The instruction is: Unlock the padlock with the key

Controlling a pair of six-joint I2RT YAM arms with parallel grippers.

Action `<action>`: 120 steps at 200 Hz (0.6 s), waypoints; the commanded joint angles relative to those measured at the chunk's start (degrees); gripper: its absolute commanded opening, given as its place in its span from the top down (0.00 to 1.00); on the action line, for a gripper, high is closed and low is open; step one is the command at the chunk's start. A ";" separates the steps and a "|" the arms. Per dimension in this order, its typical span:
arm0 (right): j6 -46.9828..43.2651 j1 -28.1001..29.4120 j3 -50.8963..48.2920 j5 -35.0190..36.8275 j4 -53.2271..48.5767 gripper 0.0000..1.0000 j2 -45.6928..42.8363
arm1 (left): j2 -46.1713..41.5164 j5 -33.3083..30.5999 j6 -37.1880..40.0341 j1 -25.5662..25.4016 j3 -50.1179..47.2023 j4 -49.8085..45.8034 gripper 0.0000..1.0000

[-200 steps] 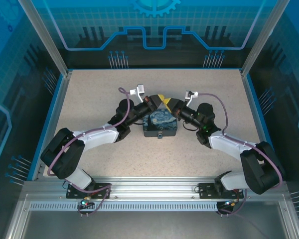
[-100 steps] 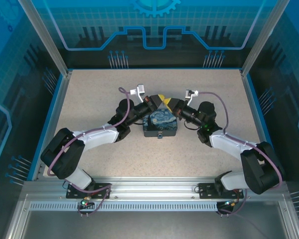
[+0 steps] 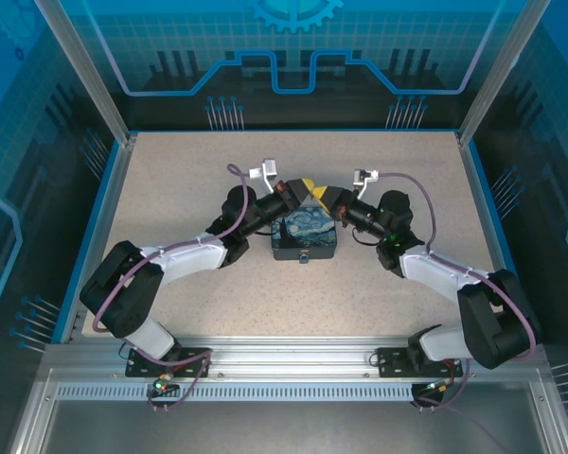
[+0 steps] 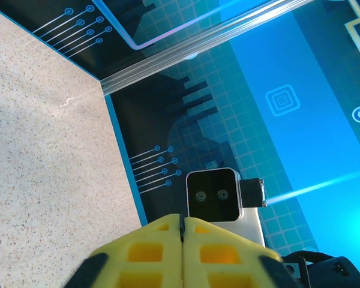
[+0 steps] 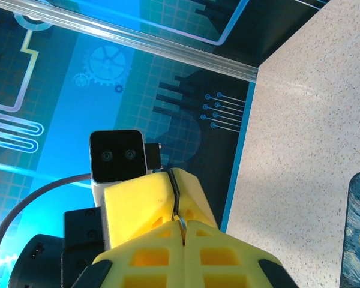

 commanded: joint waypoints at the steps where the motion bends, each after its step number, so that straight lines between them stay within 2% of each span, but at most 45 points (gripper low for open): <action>1: -2.26 -0.51 0.40 -0.36 -0.58 1.00 -1.73 | -0.39 2.39 -0.24 -0.27 1.66 -2.09 0.58; 17: -3.10 -0.76 -1.18 -0.29 -1.75 1.00 -3.33 | -2.06 1.87 -0.13 0.66 1.51 -3.28 0.42; 30: -4.05 -0.90 -2.52 -0.27 -3.13 1.00 -4.92 | -3.97 1.77 -0.03 1.82 1.09 -4.48 0.35; 66: -7.27 -1.91 -5.46 -0.53 -9.11 1.00 -10.73 | -12.17 2.72 3.80 4.83 -0.61 -13.71 0.29; 93: -10.01 -2.70 -7.37 -0.27 -14.32 1.00 -14.89 | -19.03 2.57 10.44 4.86 -1.99 -25.44 0.26; 120: -10.51 -3.30 -9.54 0.14 -16.85 1.00 -17.15 | -23.72 1.63 12.86 4.57 -5.57 -32.52 0.21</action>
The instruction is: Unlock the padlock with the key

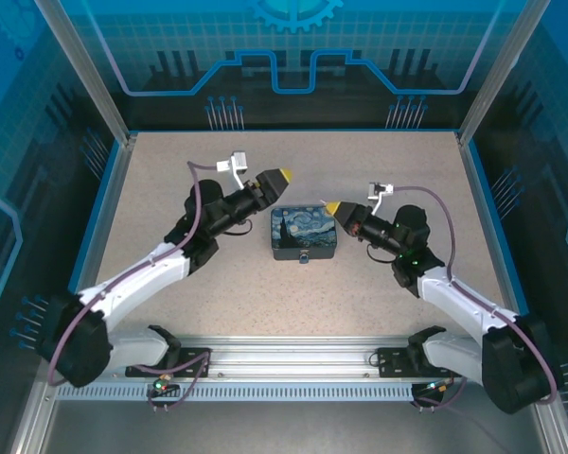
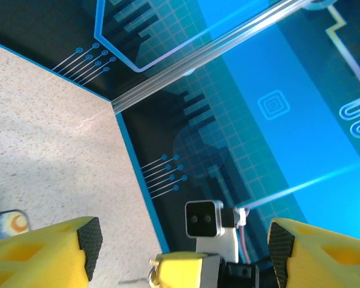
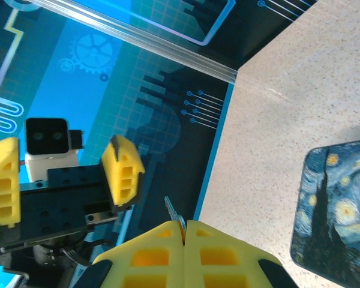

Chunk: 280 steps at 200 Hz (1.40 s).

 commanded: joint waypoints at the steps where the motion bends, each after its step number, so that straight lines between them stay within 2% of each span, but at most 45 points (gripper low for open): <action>1: -2.50 -1.08 -2.23 0.26 -4.91 1.00 -1.97 | -3.00 0.02 5.44 -0.33 -3.76 -11.52 0.20; 29: -2.78 -1.30 -3.82 1.92 -8.01 1.00 -2.53 | -2.91 -0.88 8.80 -3.73 -3.85 -24.31 0.17; 50: -3.45 -1.67 -4.21 3.29 -9.57 1.00 -2.21 | -2.78 -2.49 11.77 -7.49 -6.40 -26.93 0.17; 92: -1.27 -3.28 -3.88 5.07 -12.17 1.00 -1.31 | -0.59 -6.74 17.54 -14.33 -14.79 -20.74 0.17; 127: -0.78 -4.37 -3.40 3.99 -13.34 1.00 -1.07 | 5.78 -10.60 16.32 -17.59 -19.51 -8.54 0.17; 175: -1.67 -5.39 -3.32 1.75 -13.82 1.00 0.08 | 16.48 -13.26 16.17 -18.06 -20.06 4.22 0.18; 231: -1.64 -5.64 -3.88 2.95 -14.57 1.00 -0.40 | 22.36 -16.99 16.51 -18.01 -19.91 11.44 0.19; 280: -2.11 -5.60 -2.72 3.31 -12.61 1.00 3.57 | 26.18 -16.75 16.62 -17.94 -18.14 15.84 0.20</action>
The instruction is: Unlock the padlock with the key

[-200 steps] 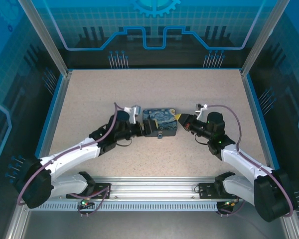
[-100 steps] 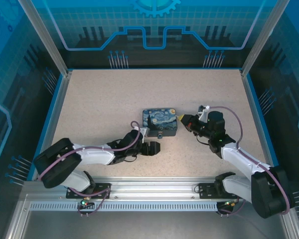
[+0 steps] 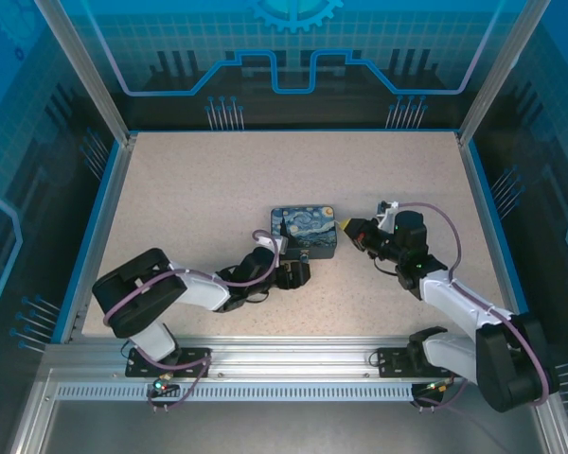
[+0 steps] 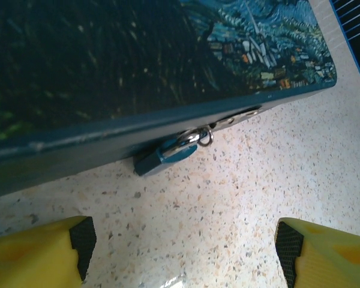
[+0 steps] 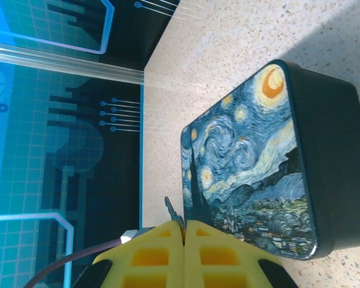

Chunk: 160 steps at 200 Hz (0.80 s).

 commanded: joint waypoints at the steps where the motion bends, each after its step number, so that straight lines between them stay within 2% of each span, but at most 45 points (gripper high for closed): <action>1: -0.69 -0.70 0.90 0.27 0.93 1.00 1.82 | 2.35 -0.99 1.81 -0.25 1.60 4.47 0.20; 54: -0.82 -0.29 3.04 0.20 2.35 1.00 6.17 | 7.59 -0.73 2.43 -0.30 3.85 9.38 0.22; 89: -0.46 0.25 4.58 0.11 3.28 1.00 9.07 | 10.56 -3.58 4.13 -0.29 4.48 11.03 0.24; 144: -0.99 0.40 6.47 -0.11 3.13 1.00 12.96 | 11.33 -8.32 12.50 -0.25 6.32 6.92 0.25; 160: -0.97 0.40 6.84 -0.40 3.61 1.00 14.09 | 10.76 -11.79 15.13 -0.58 6.42 5.24 0.25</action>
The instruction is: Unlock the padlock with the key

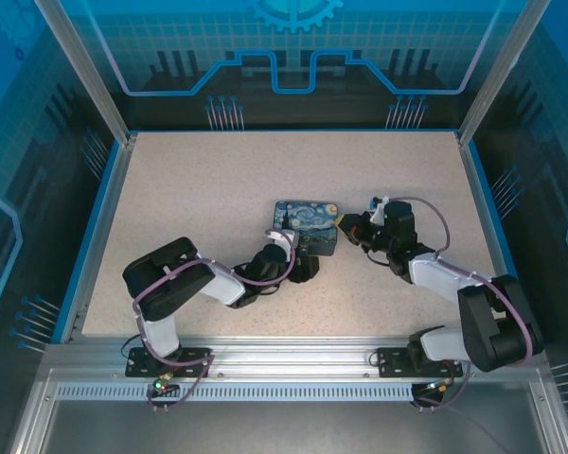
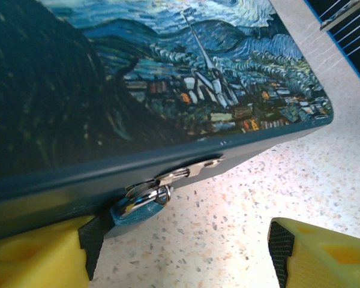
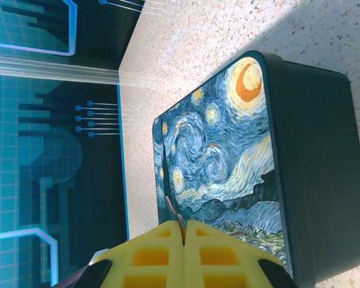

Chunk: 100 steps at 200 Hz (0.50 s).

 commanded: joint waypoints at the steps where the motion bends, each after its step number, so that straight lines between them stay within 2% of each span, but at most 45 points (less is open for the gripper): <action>1: -0.96 0.30 1.98 -0.64 1.08 1.00 1.75 | 0.50 -6.58 6.57 -0.24 1.02 -4.08 0.25; 25: -1.21 0.29 2.70 -0.92 0.96 1.00 2.81 | 0.15 -8.81 9.90 -0.27 1.79 -6.62 0.24; 47: -1.41 0.34 3.17 -1.01 0.89 1.00 3.88 | 1.11 -7.60 11.33 -0.27 3.40 -7.41 0.24; 71: -1.24 0.30 3.49 -0.96 1.00 1.00 5.02 | 2.70 -4.52 11.49 -0.26 5.67 -7.71 0.24; 100: -1.42 0.37 3.85 -0.92 0.99 1.00 5.74 | 3.78 2.28 10.66 -0.25 8.30 -7.80 0.24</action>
